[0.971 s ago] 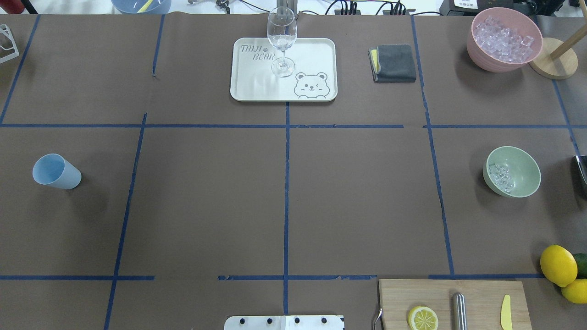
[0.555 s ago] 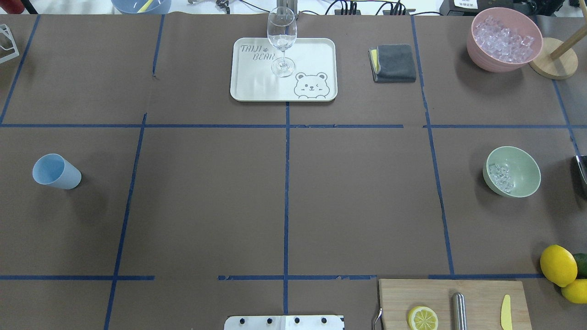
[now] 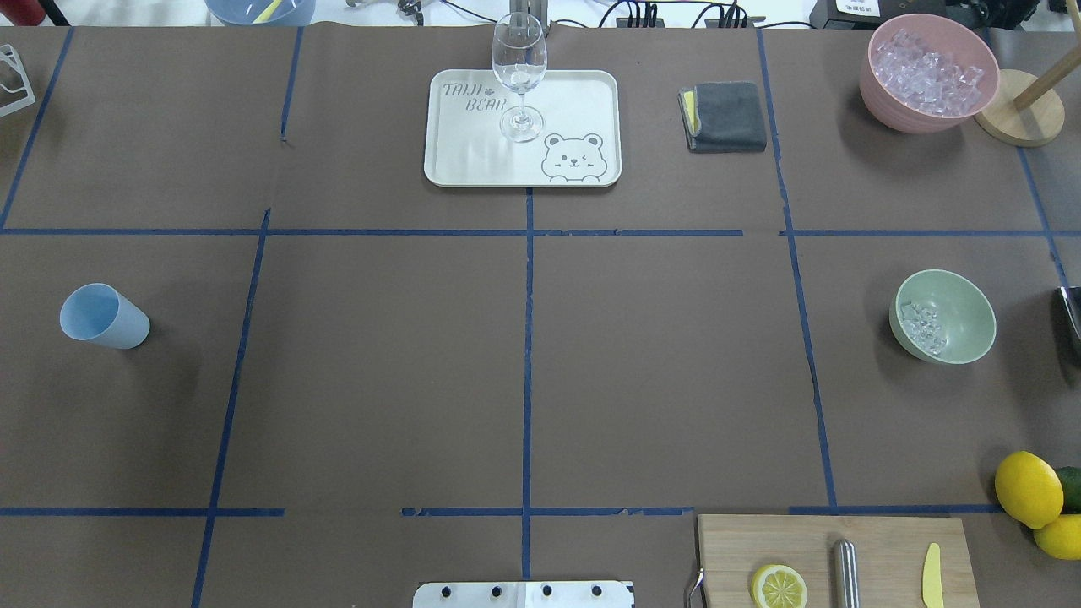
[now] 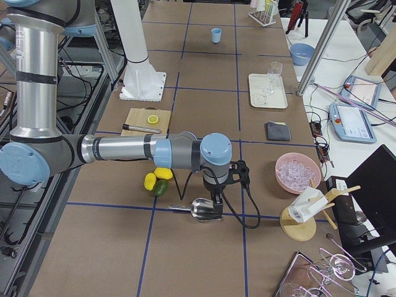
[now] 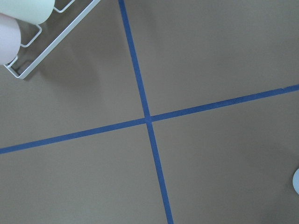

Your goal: Pour ice into bowl

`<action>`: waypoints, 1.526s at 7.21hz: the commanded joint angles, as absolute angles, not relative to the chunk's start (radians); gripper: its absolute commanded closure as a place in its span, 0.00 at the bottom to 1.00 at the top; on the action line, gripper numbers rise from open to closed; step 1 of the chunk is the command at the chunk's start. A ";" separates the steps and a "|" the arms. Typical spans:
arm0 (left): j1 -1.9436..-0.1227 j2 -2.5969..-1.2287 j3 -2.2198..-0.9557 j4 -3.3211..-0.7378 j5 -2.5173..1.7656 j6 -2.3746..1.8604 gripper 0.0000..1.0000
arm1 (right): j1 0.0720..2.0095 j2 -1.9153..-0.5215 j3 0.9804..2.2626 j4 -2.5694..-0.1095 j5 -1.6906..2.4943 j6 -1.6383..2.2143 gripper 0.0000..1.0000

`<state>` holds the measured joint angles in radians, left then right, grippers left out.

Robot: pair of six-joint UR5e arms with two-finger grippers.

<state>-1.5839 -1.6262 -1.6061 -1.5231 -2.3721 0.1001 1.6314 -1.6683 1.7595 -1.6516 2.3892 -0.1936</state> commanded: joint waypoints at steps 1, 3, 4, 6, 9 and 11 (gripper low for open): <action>-1.606 -1.618 -1.578 -1.523 -2.396 0.034 0.00 | 1.631 -1.674 1.747 -1.658 2.428 -0.190 0.00; -1.606 -1.618 -1.580 -1.526 -2.393 0.029 0.00 | 1.631 -1.675 1.737 -1.651 2.428 -0.190 0.00; -1.606 -1.618 -1.578 -1.528 -2.391 0.031 0.00 | 1.632 -1.675 1.736 -1.651 2.428 -0.192 0.00; -1.606 -1.618 -1.577 -1.529 -2.390 0.031 0.00 | 1.634 -1.677 1.736 -1.657 2.428 -0.192 0.00; -1.605 -1.620 -1.577 -1.531 -2.390 0.031 0.00 | 1.634 -1.678 1.730 -1.658 2.427 -0.189 0.00; -1.605 -1.620 -1.577 -1.531 -2.390 0.031 0.00 | 1.634 -1.678 1.730 -1.657 2.427 -0.189 0.00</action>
